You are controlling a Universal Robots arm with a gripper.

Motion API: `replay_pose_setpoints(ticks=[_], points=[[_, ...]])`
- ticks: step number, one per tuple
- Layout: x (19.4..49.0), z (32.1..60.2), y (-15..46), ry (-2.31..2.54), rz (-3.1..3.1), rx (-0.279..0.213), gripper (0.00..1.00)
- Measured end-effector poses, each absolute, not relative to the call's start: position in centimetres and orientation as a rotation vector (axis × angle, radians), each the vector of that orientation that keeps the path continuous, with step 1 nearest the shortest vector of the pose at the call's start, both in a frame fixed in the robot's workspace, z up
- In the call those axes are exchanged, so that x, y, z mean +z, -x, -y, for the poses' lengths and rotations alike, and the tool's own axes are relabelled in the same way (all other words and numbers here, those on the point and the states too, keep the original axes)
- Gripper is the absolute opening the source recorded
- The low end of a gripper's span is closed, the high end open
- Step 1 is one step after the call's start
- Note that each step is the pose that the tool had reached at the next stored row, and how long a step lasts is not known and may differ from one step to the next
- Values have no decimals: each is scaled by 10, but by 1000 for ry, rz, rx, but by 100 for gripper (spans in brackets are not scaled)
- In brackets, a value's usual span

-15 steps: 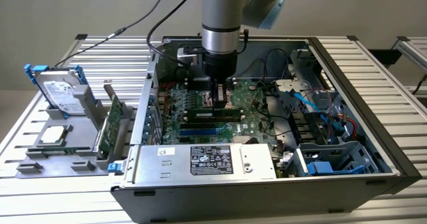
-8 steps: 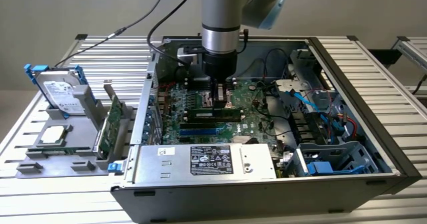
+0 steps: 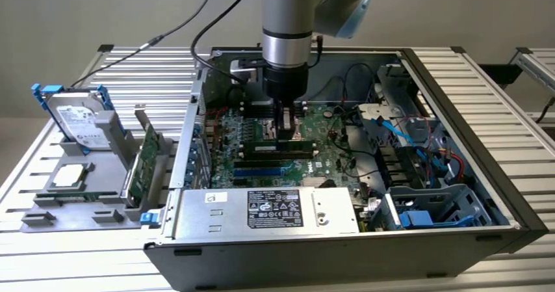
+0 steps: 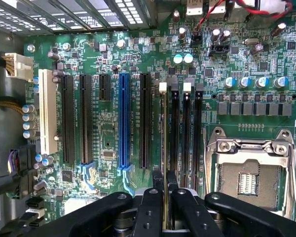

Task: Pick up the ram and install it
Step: 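Insert the ram into the slot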

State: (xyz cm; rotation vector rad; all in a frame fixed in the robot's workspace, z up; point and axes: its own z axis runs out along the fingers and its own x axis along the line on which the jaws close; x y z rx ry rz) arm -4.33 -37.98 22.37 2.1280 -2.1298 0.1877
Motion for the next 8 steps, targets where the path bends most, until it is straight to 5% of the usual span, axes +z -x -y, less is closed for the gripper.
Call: replay_pose_setpoints(ticks=[8], points=[[233,380,43,-2128,2130,189,14]])
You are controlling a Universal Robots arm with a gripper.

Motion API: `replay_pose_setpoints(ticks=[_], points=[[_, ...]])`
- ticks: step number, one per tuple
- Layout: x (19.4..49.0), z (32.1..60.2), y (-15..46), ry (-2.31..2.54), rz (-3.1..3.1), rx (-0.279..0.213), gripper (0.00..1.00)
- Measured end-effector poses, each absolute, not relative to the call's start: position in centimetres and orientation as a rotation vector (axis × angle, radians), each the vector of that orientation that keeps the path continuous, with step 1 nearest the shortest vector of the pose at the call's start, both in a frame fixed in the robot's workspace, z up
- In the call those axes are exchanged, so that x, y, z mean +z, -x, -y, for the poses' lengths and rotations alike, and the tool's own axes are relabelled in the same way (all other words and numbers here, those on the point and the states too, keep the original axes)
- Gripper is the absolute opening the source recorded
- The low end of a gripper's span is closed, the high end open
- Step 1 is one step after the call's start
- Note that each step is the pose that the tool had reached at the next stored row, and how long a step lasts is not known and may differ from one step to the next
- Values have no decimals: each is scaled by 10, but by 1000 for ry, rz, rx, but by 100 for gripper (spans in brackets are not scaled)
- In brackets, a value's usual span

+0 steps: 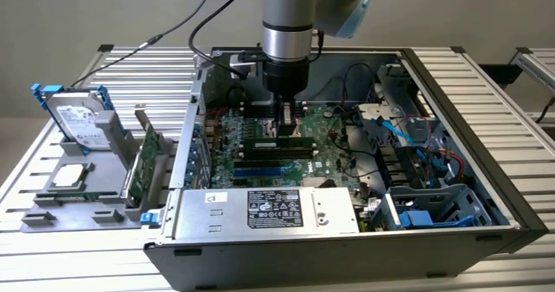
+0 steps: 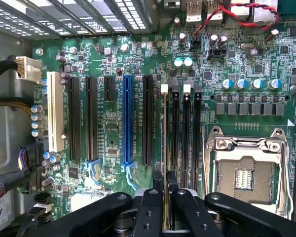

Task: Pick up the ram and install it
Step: 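Insert the ram into the slot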

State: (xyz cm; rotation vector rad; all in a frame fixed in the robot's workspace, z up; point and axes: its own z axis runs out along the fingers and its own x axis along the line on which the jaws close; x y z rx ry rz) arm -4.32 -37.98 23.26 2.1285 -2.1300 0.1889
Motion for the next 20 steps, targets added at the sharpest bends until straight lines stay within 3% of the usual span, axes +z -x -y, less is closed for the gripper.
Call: replay_pose_setpoints(ticks=[20], points=[[225,380,50,-2134,2145,215,14]])
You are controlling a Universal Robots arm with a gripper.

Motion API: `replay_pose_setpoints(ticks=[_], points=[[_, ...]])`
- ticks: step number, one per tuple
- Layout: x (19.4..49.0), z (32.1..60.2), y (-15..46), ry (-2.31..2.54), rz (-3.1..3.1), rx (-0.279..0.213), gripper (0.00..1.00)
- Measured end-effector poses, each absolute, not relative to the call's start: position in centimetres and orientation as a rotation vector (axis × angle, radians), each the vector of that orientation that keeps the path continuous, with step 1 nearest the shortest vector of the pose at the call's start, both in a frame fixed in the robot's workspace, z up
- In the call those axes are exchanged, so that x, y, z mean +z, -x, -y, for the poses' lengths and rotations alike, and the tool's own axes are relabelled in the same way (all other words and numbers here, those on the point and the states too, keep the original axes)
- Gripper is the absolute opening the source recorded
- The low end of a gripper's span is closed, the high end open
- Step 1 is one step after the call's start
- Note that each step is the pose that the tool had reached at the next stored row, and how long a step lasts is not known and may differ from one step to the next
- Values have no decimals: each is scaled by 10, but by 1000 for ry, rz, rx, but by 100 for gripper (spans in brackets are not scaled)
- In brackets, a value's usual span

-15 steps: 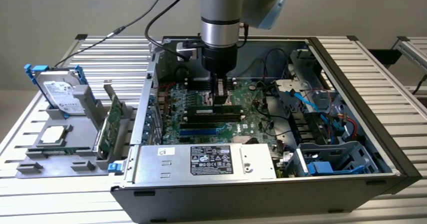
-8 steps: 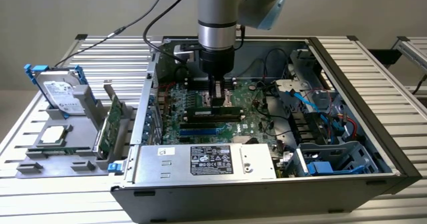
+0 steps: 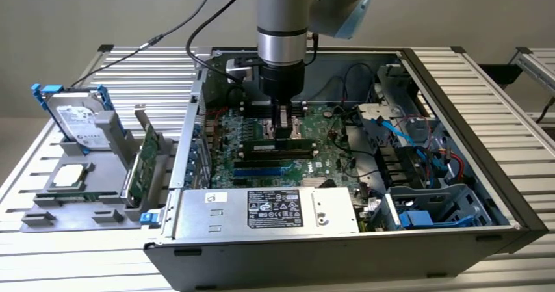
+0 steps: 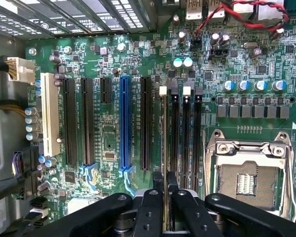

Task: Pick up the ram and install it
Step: 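Insert the ram into the slot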

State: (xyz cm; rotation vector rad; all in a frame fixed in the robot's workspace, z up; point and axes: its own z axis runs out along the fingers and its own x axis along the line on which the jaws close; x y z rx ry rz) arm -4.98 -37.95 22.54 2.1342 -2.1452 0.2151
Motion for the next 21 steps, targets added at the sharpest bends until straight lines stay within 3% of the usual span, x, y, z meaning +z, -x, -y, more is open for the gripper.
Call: replay_pose_setpoints(ticks=[21], points=[[222,380,49,-2126,2154,217,14]])
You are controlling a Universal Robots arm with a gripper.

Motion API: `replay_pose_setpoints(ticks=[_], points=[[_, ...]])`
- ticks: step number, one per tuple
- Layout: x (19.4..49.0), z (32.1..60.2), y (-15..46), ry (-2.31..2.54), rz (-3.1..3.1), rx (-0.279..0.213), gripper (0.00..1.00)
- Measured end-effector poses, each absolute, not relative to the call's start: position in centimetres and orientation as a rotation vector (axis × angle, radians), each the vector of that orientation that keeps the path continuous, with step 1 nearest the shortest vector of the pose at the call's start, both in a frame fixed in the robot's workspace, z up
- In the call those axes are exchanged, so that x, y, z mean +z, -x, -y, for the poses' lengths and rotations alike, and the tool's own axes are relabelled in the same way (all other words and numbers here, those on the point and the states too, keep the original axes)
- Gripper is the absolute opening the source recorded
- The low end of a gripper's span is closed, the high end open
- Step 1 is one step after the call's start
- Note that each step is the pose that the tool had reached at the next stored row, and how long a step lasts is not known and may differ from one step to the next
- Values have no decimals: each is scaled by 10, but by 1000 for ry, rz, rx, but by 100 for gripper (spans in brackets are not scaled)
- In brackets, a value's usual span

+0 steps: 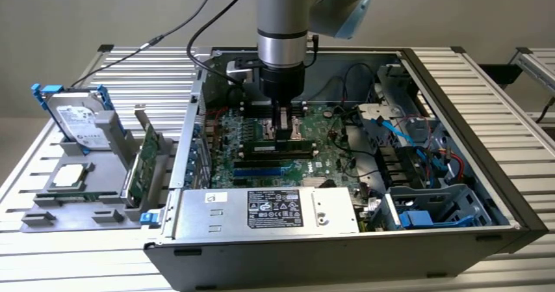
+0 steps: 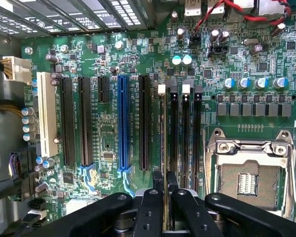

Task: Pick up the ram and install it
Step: 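Insert the ram into the slot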

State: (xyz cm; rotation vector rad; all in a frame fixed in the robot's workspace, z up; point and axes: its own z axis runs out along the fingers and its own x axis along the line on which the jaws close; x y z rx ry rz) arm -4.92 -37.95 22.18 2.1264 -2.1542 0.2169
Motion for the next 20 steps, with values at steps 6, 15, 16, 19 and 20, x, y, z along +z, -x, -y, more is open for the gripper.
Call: replay_pose_setpoints(ticks=[6,15,16,19,20], points=[[222,380,49,-2120,2160,217,14],[221,380,47,-2113,2166,216,14],[221,380,47,-2113,2166,216,14],[220,380,47,-2110,2170,216,14],[219,380,47,-2108,2171,216,14]])
